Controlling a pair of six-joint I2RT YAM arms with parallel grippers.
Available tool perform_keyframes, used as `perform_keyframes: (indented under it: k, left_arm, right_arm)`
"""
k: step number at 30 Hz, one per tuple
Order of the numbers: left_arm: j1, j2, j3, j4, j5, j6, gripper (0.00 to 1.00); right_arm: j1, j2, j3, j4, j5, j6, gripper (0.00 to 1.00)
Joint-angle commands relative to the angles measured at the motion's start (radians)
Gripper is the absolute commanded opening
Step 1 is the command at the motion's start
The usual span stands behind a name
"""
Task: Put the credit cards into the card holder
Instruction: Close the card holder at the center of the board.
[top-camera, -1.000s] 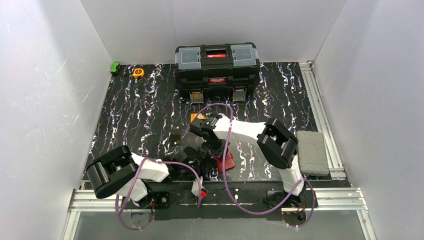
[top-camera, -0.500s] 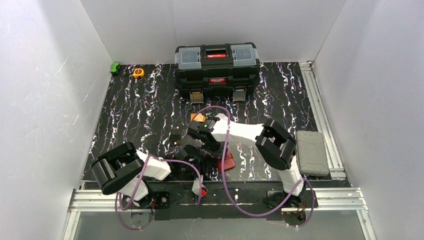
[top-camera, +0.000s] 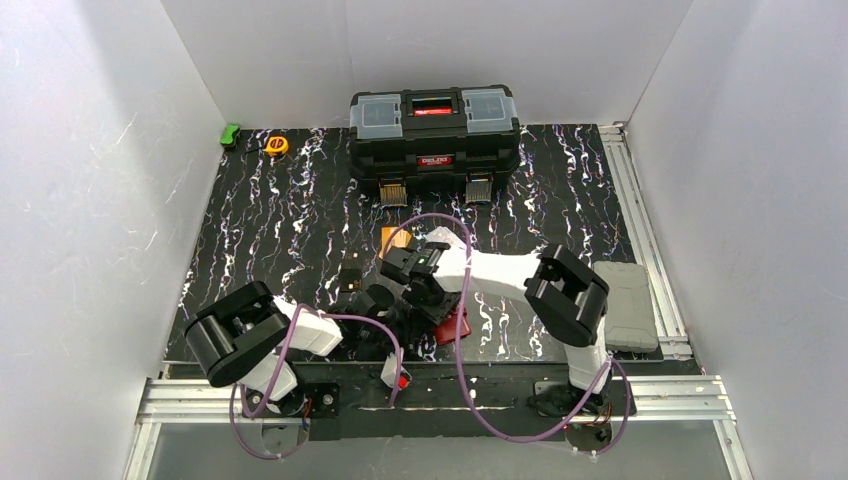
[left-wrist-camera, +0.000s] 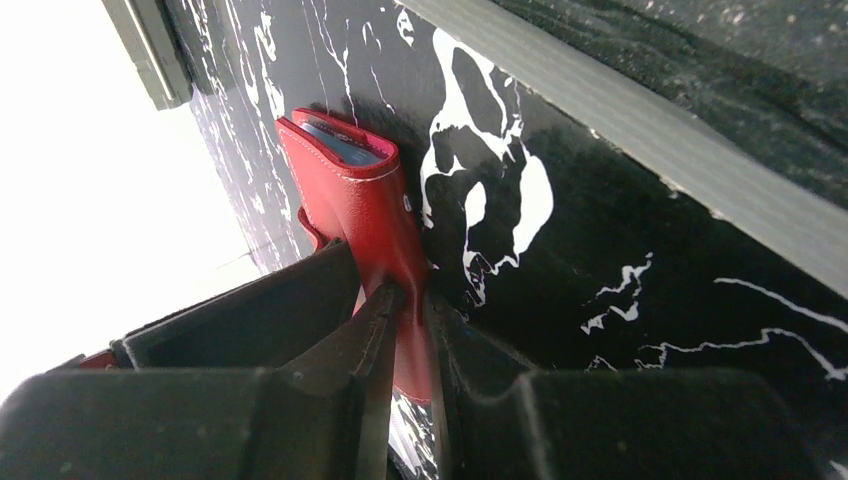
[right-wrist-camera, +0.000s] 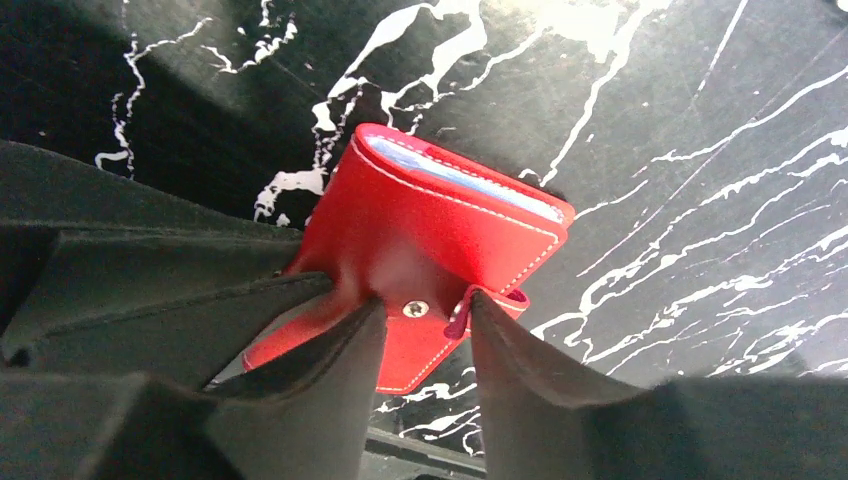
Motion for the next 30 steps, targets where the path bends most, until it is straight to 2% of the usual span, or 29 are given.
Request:
perform_keyframes:
  k: [1,6,12,18,24,30]
  left_arm:
    - [0.003,0.084,0.029,-0.198,-0.081,-0.017,0.16]
    - [0.005,0.077,0.024,-0.210,-0.089,-0.002,0.16]
    - [0.007,0.071,0.004,-0.207,-0.101,-0.002,0.14]
    - [0.007,0.063,-0.007,-0.207,-0.099,-0.002,0.14]
    - [0.007,0.058,-0.011,-0.206,-0.099,-0.002,0.14]
    - [0.007,0.054,-0.013,-0.208,-0.100,0.003,0.14]
  right_arm:
    - [0.050,0.161,-0.209,0.528,-0.380,0.158,0.55]
    - [0.027,0.095,-0.245,0.532,-0.367,0.154,0.59]
    - [-0.039,-0.046,-0.270,0.496,-0.333,0.142,0.57]
    - [-0.101,-0.168,-0.276,0.426,-0.283,0.161,0.43]
    - [-0.110,-0.231,-0.261,0.377,-0.226,0.177,0.40]
    - [-0.114,-0.265,-0.248,0.349,-0.187,0.183,0.25]
